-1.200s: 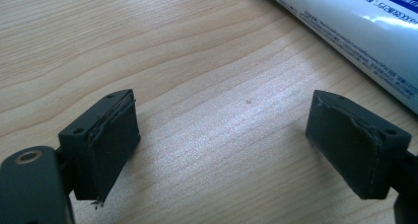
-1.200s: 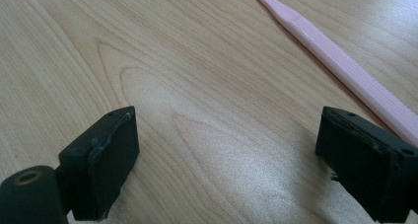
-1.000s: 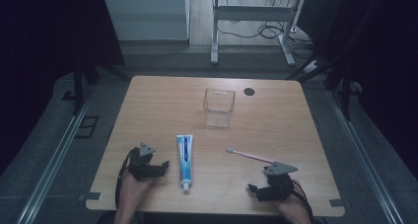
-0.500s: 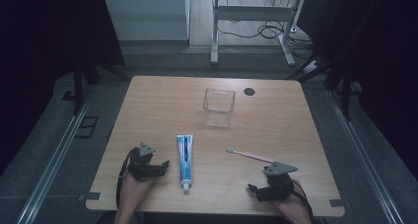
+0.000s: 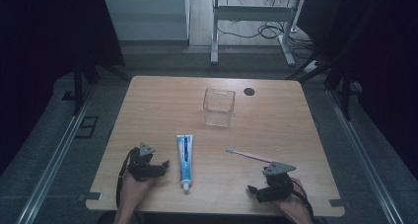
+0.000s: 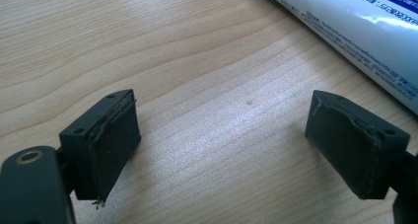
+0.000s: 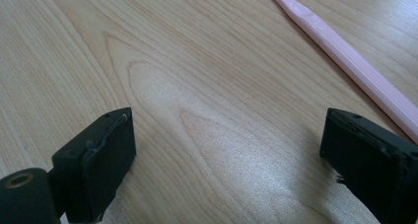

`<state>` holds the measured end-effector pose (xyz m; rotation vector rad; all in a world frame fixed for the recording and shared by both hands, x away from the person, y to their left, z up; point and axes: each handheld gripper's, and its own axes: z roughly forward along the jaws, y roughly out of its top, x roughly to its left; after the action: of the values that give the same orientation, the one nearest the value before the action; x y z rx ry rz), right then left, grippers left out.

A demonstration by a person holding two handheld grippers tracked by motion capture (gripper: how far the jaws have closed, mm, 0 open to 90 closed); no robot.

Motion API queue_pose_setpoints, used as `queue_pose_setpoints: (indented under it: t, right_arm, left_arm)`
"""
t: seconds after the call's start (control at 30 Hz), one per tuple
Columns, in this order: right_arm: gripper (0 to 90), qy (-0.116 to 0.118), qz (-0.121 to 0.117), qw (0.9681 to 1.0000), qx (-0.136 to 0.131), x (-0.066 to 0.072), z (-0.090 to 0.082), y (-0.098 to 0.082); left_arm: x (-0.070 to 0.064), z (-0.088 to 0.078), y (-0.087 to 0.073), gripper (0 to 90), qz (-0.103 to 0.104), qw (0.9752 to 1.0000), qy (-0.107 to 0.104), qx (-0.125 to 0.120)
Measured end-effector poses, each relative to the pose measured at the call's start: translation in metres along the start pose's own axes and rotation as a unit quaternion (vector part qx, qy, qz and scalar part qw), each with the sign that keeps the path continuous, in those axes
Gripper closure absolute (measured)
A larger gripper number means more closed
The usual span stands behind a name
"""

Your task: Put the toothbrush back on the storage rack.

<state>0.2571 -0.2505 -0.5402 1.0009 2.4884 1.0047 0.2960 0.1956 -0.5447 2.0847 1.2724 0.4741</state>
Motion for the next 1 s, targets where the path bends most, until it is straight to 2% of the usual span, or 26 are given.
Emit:
queue_pose_setpoints:
  t: [0.23, 0.37, 0.53, 0.67, 0.7, 0.83, 1.0]
  right_arm:
    - [9.0, 0.007, 0.013, 0.9999, 0.007, 0.0, -0.001, 0.003]
    - [10.4, 0.022, 0.034, 0.9991, 0.007, -0.003, -0.003, 0.005]
    - [11.2, 0.025, 0.04, 0.9988, 0.014, -0.004, -0.005, 0.007]
    - [17.8, 0.021, 0.045, 0.9986, 0.019, -0.006, -0.007, 0.009]
    - [23.4, 0.018, 0.048, 0.9986, 0.013, -0.007, -0.008, 0.011]
    - [32.2, 0.019, 0.049, 0.9986, 0.007, -0.011, -0.013, 0.014]
    - [38.6, 0.016, 0.057, 0.9983, 0.005, -0.017, -0.018, 0.019]
  left_arm:
    - [0.0, 0.0, 0.0, 13.0, 0.0, 1.0, 0.0, 0.0]
    - [0.0, 0.0, 0.0, 13.0, 0.0, 1.0, 0.0, 0.0]
    - [0.0, 0.0, 0.0, 13.0, 0.0, 1.0, 0.0, 0.0]
    - [0.0, 0.0, 0.0, 13.0, 0.0, 1.0, 0.0, 0.0]
    - [0.0, 0.0, 0.0, 13.0, 0.0, 1.0, 0.0, 0.0]
    - [0.0, 0.0, 0.0, 13.0, 0.0, 1.0, 0.0, 0.0]
    - [0.0, 0.0, 0.0, 13.0, 0.0, 1.0, 0.0, 0.0]
